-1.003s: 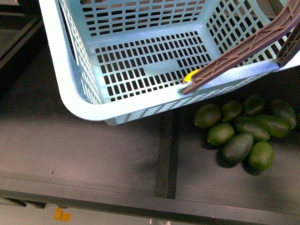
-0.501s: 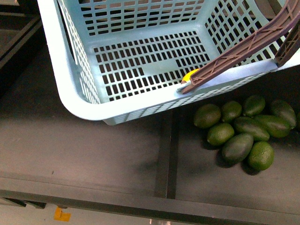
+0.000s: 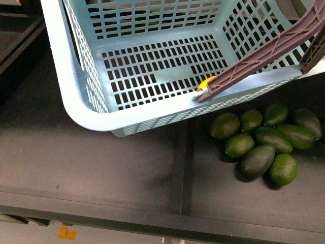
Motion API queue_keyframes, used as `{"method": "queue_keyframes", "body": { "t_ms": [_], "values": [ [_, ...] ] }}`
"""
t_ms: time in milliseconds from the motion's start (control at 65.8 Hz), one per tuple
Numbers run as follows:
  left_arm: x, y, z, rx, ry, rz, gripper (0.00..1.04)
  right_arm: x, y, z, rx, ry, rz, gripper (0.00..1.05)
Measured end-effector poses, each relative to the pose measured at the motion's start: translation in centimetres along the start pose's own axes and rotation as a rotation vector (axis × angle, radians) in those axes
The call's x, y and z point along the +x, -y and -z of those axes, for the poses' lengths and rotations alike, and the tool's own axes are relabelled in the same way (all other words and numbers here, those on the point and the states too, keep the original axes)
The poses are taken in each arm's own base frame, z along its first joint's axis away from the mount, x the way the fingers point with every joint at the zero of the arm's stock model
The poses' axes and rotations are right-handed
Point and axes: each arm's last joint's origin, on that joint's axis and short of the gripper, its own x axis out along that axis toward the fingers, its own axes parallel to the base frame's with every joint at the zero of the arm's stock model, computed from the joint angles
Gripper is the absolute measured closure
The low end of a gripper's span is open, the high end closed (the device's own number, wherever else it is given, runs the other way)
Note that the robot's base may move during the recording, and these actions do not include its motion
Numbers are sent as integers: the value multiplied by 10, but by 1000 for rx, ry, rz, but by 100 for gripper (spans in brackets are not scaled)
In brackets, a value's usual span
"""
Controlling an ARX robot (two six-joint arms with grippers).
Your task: Pick mango and avocado into basket
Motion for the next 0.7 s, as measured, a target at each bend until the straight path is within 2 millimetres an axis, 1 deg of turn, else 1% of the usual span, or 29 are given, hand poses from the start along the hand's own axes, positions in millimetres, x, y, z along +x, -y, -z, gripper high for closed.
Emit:
{"method": "queue_keyframes", "body": {
  "t_ms": [15,76,91,152,198,228,304,365,395,425,456,501,532,547,562,623,699],
  "values": [
    [0,0,0,0,0,0,90,2,-2,-1,3,-2,0,67],
    [0,0,0,0,0,0,90,4,-5,-1,5,-6,0,60],
    [0,0,0,0,0,0,90,5,-6,-1,7,-7,-1,56],
    [0,0,0,0,1,0,90,6,-7,-2,11,-8,1,49],
    [0,0,0,0,1,-1,90,5,-6,-2,21,-9,12,41],
    [0,0,0,0,1,-1,90,5,-6,-2,25,-7,18,37],
    [0,0,0,-1,-2,2,90,-3,2,-4,71,11,58,20],
    [0,0,1,-6,-6,3,90,-14,9,-5,123,22,122,10],
    [0,0,1,-6,-6,3,90,-21,12,-5,152,24,162,7],
    [0,0,1,-6,-6,3,90,-26,15,-4,169,25,194,7],
    [0,0,1,-6,-4,1,90,-34,18,-1,207,64,265,11],
    [0,0,0,-3,1,-3,90,-50,19,4,250,204,372,19],
    [0,0,0,-1,4,-5,90,-57,18,7,272,257,400,23],
    [0,-1,0,-1,5,-6,90,-63,15,10,279,304,421,26],
    [0,-1,0,-1,6,-7,90,-69,13,13,290,347,430,30],
    [0,-1,-1,-2,4,-5,90,-82,3,22,303,431,441,40],
    [0,0,1,0,-2,-1,90,-90,-6,36,314,447,438,52]
  ]
}}
